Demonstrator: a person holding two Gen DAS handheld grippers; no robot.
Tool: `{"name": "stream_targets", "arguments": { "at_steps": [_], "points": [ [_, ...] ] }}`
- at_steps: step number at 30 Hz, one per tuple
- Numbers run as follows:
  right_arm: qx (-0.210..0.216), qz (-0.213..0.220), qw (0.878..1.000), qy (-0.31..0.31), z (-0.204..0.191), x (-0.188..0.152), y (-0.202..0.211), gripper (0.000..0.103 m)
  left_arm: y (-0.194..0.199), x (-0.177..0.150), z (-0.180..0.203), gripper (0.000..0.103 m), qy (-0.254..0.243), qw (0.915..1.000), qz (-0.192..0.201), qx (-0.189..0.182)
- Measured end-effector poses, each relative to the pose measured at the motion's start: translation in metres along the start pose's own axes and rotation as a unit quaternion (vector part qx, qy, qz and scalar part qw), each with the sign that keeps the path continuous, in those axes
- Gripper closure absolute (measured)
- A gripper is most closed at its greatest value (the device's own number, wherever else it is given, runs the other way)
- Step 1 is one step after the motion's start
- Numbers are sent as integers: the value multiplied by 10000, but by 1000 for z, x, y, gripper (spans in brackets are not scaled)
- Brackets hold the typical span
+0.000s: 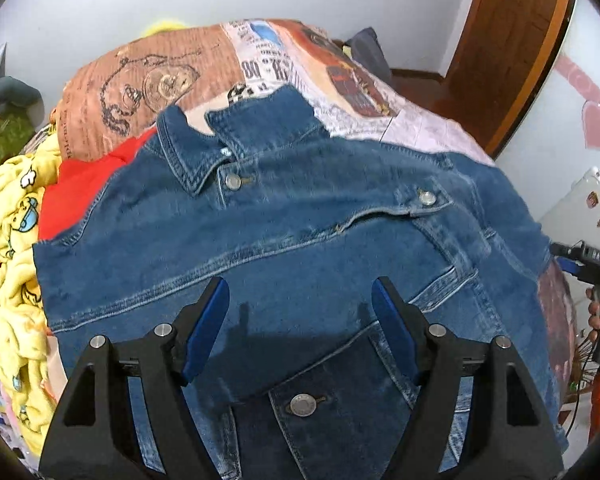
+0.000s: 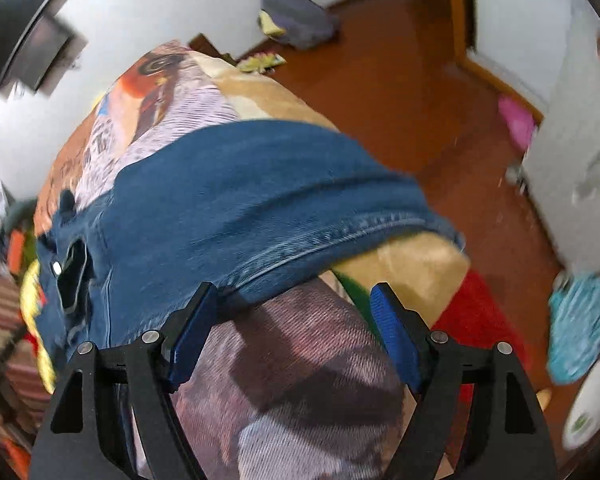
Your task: Fold large clothes
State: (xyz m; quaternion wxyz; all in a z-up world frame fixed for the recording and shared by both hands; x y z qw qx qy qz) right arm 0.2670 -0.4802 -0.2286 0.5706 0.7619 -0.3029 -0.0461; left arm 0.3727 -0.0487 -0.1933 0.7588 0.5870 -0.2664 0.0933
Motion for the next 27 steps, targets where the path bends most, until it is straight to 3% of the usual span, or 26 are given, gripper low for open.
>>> {"name": "stream_targets", "arguments": {
  "at_steps": [4,9,12,13,15,17,23,27],
  "points": [
    [261,73,9989,-379,8,10,-11,27,-1,-7,-9,30,102,9999,-46,45],
    [140,157,9983,-545,6,23,-26,25,-6,-15,-28,30,395,9990,-155,142],
    [11,260,9981,-552,4,33,-28,29,-8,-20,-39,30,606,9979,-208,98],
    [-41,299,9982,-519,1,36,-27,33,-8,-21,-42,30,672,9975,-219,93],
    [-234,391,9980,-433,-2,40,-25,57,-8,-22,-47,30,769,9967,-224,93],
    [-498,510,9971,-282,-7,42,-19,74,-6,-23,-49,30,813,9964,-200,93],
    [-603,1214,9906,184,-29,43,23,85,4,-23,-49,30,758,9969,-62,176],
    [-226,1648,9852,408,-55,49,65,88,11,-24,-46,30,648,9977,17,208]
  ]
}}
Point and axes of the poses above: each gripper's, at about its wrist camera, not at the fingertips, and y roughly against the way its jaws point, z to its right, x to its top, the point moved 1 cm from there along -y, roughly the way its jaws point, and after that the axes turned 8 degrees about -x, right-handed, at the moved point
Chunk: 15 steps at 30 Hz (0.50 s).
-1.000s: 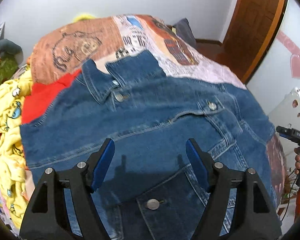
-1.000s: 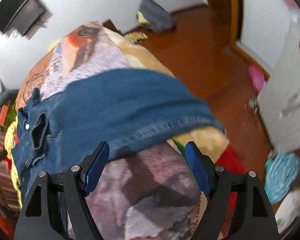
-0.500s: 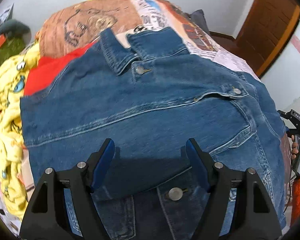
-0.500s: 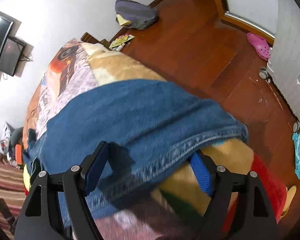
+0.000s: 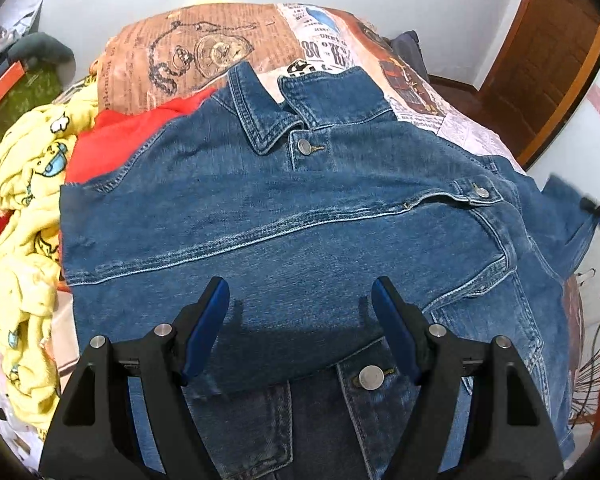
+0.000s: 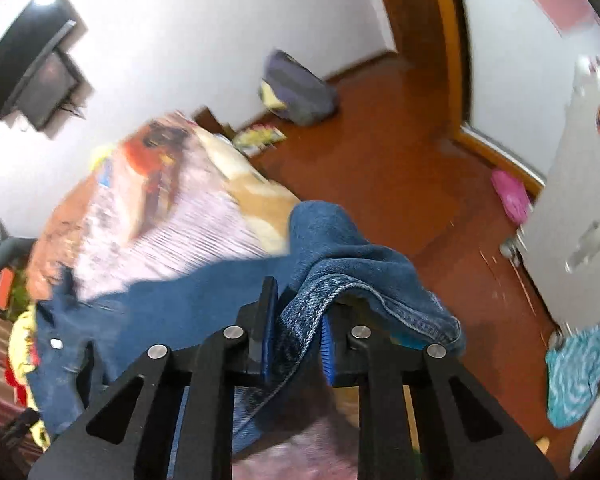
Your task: Fold large clothes
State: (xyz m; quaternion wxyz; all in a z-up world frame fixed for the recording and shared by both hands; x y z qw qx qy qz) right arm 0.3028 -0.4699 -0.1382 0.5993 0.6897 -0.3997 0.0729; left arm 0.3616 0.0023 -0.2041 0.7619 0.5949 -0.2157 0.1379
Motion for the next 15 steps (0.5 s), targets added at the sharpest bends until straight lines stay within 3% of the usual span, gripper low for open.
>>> {"name": "stream_targets", "arguments": {
  "at_steps": [8,15],
  "points": [
    [855,821,9893,849,-97,21,75,91,21,1,2,30,-181,9994,295,10],
    [1680,781,9720,1449,-184,4,84,93,41,3,-4,30,-203,9983,539,-27]
  ]
}}
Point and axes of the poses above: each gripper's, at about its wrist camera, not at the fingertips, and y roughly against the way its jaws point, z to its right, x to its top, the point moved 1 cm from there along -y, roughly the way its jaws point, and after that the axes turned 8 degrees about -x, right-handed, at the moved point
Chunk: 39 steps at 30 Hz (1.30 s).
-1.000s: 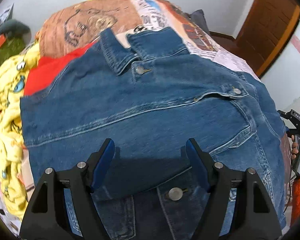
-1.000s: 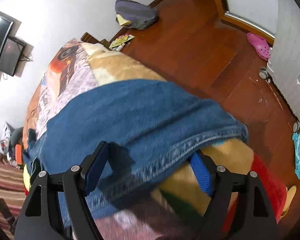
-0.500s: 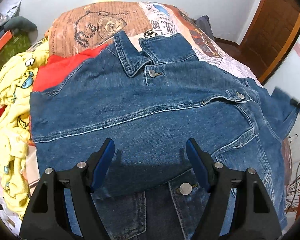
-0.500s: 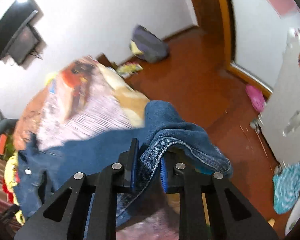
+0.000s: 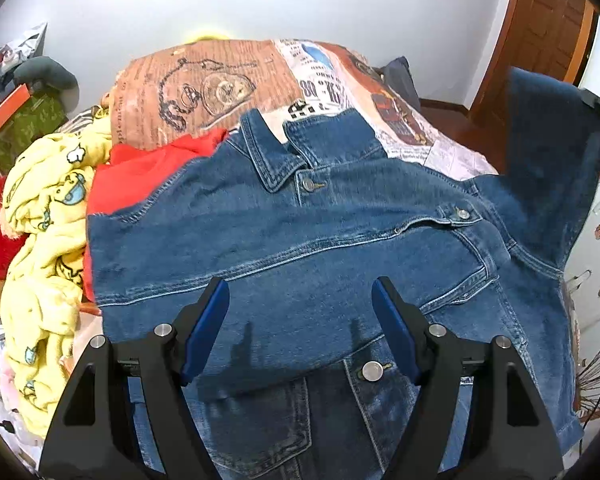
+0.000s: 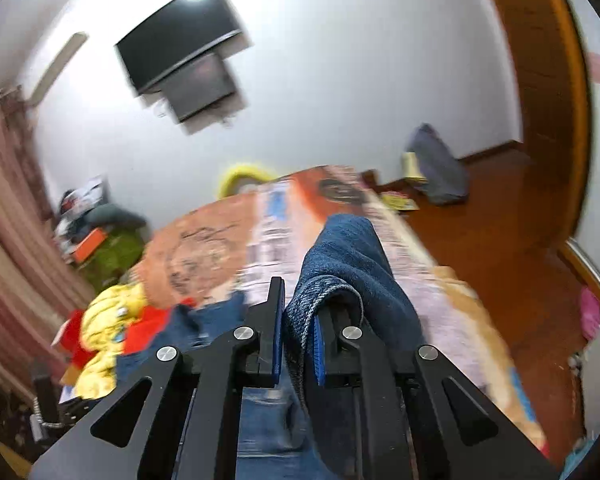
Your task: Fold large clothes
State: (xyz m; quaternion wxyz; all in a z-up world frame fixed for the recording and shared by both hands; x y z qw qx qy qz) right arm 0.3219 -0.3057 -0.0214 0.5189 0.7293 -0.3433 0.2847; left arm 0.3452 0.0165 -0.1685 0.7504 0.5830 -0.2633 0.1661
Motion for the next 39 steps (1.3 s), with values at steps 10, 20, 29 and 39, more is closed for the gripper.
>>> {"name": "stream_targets", "arguments": {
  "at_steps": [10,20,29,39],
  "points": [
    [574,-1330,9873,653,-70,-69,-77,93,18,-13,-17,30,-118,9996,129,240],
    [427,-2497,9594,1243,-85,-142,-118,92,11,-23,-24,30,13,9997,-26,226],
    [806,-3087,9454,664,-72,-147,-119,62,8,-24,-1,30,-325,9991,-97,263],
    [427,-2420,9641,1010,-55,-99,-66,52,12,-4,43,30,-887,9959,55,173]
  ]
}}
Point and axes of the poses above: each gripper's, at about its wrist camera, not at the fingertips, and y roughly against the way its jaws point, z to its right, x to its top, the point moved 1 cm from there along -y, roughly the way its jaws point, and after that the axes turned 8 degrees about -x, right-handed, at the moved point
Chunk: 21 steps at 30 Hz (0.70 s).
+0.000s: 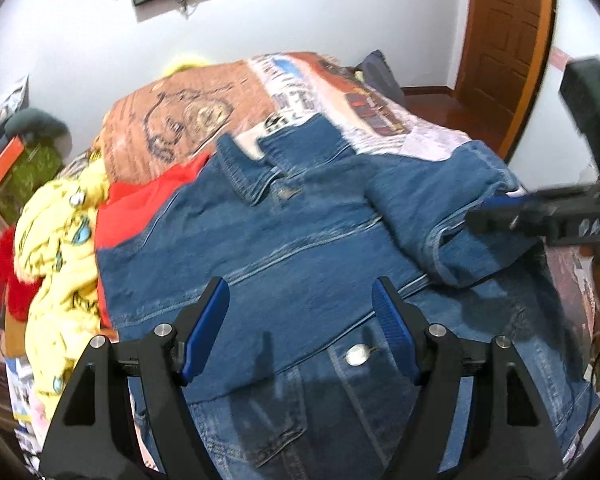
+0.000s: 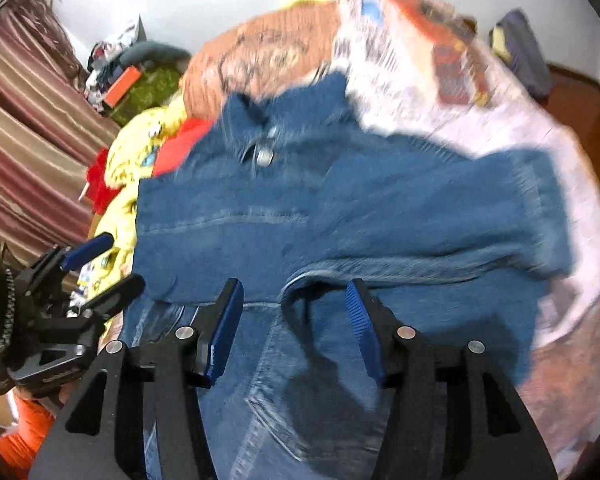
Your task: Fold large clothes
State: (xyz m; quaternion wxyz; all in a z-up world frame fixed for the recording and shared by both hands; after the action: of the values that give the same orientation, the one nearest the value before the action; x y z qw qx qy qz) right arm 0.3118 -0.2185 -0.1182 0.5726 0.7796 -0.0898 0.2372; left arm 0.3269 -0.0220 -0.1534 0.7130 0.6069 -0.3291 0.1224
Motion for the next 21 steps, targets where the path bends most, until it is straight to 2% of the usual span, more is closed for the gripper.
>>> {"name": "stream_targets", "arguments": {
  "at_steps": [3,8,11,13,17,21],
  "points": [
    [-263,465,9986,-9,18,6,32,50,-2,13,18,30,-188,9998,66,-64],
    [-798,1194,9896,-126,58,12,95,48,-11,34,53,30,-494,9983,113,-290],
    [-1417,1575,9771,-193,81,9,123,29,-20,46,78,30,-683,9961,124,-547],
    [-1763,1776,9679,-256,97,0,136,26,-29,53,97,30,-856,9940,60,-680],
    [-2073,1680,9627,-448,121,-16,137,25,-55,64,134,30,-1311,9884,-125,-761],
    [-2110,1355,9659,-648,143,-31,117,25,-92,71,161,30,-1641,9834,-433,-634]
  ]
}}
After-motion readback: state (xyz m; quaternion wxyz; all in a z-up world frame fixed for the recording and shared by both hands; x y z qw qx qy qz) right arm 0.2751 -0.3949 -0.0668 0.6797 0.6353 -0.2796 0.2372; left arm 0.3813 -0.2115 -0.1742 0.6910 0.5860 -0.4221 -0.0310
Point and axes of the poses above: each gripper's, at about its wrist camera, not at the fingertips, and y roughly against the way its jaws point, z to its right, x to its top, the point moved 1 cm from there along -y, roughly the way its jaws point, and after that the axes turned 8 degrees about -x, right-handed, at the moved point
